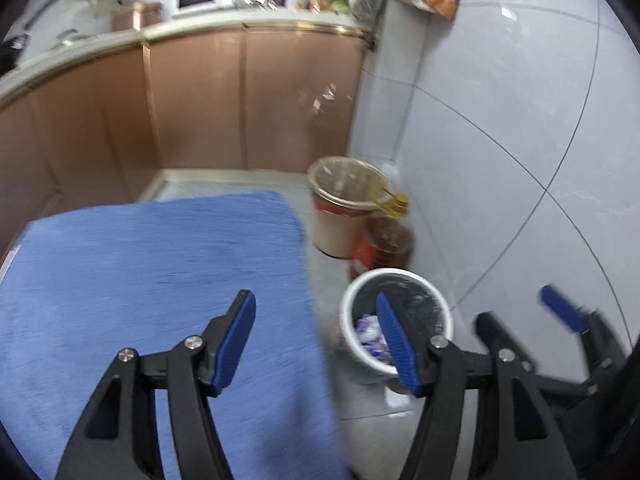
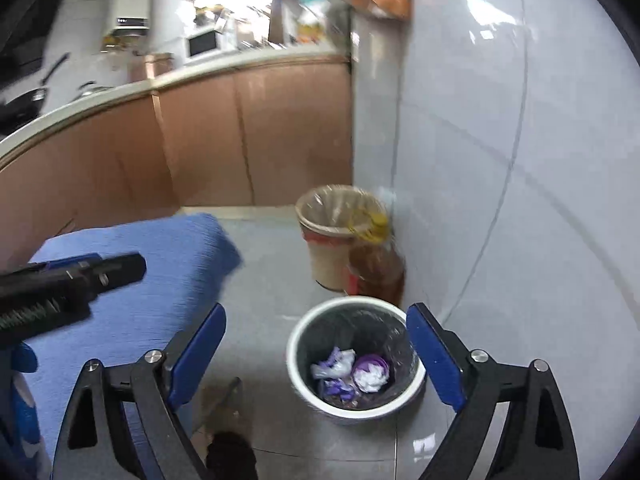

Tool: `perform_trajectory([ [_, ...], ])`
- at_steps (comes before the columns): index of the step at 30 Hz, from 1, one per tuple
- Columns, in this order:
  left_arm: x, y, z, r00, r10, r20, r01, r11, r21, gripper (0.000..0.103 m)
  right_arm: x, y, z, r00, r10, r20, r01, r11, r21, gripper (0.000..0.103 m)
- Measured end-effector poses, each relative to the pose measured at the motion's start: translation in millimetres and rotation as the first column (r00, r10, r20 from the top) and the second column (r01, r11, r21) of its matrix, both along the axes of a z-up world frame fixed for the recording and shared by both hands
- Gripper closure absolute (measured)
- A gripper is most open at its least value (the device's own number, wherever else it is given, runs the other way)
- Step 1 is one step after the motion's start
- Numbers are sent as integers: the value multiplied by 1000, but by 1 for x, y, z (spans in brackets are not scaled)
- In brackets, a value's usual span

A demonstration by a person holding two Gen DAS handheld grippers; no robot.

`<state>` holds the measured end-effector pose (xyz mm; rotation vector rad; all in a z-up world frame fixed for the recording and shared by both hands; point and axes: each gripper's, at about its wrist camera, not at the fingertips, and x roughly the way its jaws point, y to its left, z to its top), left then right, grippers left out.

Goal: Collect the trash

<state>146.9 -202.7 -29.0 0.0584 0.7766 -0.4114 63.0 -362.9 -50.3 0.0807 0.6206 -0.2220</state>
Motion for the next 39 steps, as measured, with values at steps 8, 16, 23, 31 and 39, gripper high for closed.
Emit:
perform_trajectory([
  [8, -49, 95, 37, 979, 152, 134, -158, 987, 34, 38, -30, 70, 44, 990, 113, 87, -108, 992, -66, 4],
  [16, -100, 157, 64, 916, 275, 293, -305, 950, 63, 24, -56, 121, 71, 971, 191, 143, -173, 976, -129, 0],
  [23, -127, 181, 78, 863, 356, 358, -400, 915, 56, 19, -79, 146, 81, 958, 225, 176, -196, 967, -165, 0],
  [31, -145, 187, 93, 803, 404, 438, -469, 882, 46, 3, -97, 163, 92, 945, 245, 214, -202, 957, -207, 0],
  [39, -148, 187, 93, 797, 399, 453, -468, 882, 46, 3, -104, 165, 95, 943, 240, 231, -191, 958, -214, 0],
])
